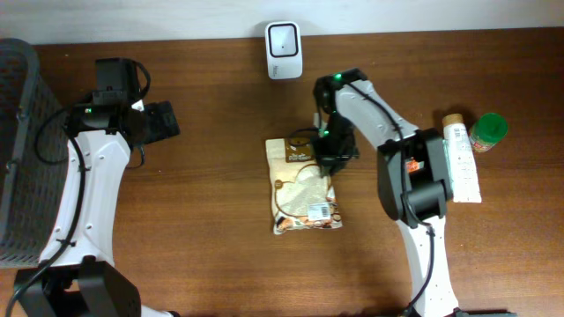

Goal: Scan the item barcode

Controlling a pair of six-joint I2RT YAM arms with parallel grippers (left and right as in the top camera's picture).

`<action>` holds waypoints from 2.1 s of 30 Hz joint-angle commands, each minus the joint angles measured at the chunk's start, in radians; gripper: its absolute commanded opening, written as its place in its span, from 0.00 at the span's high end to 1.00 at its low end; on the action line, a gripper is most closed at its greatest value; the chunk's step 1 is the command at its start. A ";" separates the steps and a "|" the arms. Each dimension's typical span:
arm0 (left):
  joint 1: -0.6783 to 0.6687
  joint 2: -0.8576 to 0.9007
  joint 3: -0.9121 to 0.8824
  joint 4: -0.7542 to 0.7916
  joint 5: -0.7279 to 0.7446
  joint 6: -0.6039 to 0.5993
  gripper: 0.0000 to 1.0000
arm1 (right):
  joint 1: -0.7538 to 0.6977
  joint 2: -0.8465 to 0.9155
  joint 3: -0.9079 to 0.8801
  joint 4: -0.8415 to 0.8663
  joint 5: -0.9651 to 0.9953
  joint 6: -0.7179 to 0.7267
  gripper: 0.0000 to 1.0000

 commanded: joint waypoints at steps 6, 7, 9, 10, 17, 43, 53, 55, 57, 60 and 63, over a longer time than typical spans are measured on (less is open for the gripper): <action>0.002 -0.004 0.014 0.002 -0.007 0.019 0.01 | -0.031 -0.226 0.005 -0.010 0.078 -0.100 0.75; 0.002 -0.004 0.014 0.002 -0.007 0.019 0.01 | -0.031 -0.255 0.005 -0.015 0.079 -0.100 0.75; 0.002 -0.004 0.014 0.002 -0.007 0.019 0.01 | -0.031 -0.311 0.004 -0.044 0.116 -0.051 0.75; 0.002 -0.004 0.014 0.002 -0.007 0.019 0.01 | -0.029 -0.335 0.003 -0.063 0.166 -0.010 0.76; 0.002 -0.004 0.014 0.002 -0.007 0.019 0.01 | 0.048 -0.646 -0.324 0.076 0.347 0.157 0.78; 0.002 -0.004 0.014 0.002 -0.007 0.019 0.01 | 0.176 -0.463 -0.703 0.365 0.163 0.196 0.69; 0.002 -0.004 0.014 0.002 -0.007 0.019 0.01 | 0.291 -0.463 -0.667 0.438 0.058 0.162 0.62; 0.002 -0.004 0.014 0.002 -0.007 0.019 0.01 | 0.292 -0.463 -0.649 0.492 -0.011 0.159 0.62; 0.002 -0.004 0.014 0.002 -0.007 0.019 0.01 | 0.295 -0.463 -0.645 0.565 -0.060 0.167 0.62; 0.002 -0.004 0.014 0.002 -0.007 0.019 0.01 | 0.306 -0.457 -0.645 0.661 -0.062 0.243 0.62; 0.002 -0.004 0.014 0.002 -0.007 0.019 0.01 | 0.312 -0.443 -0.645 0.703 -0.059 0.271 0.64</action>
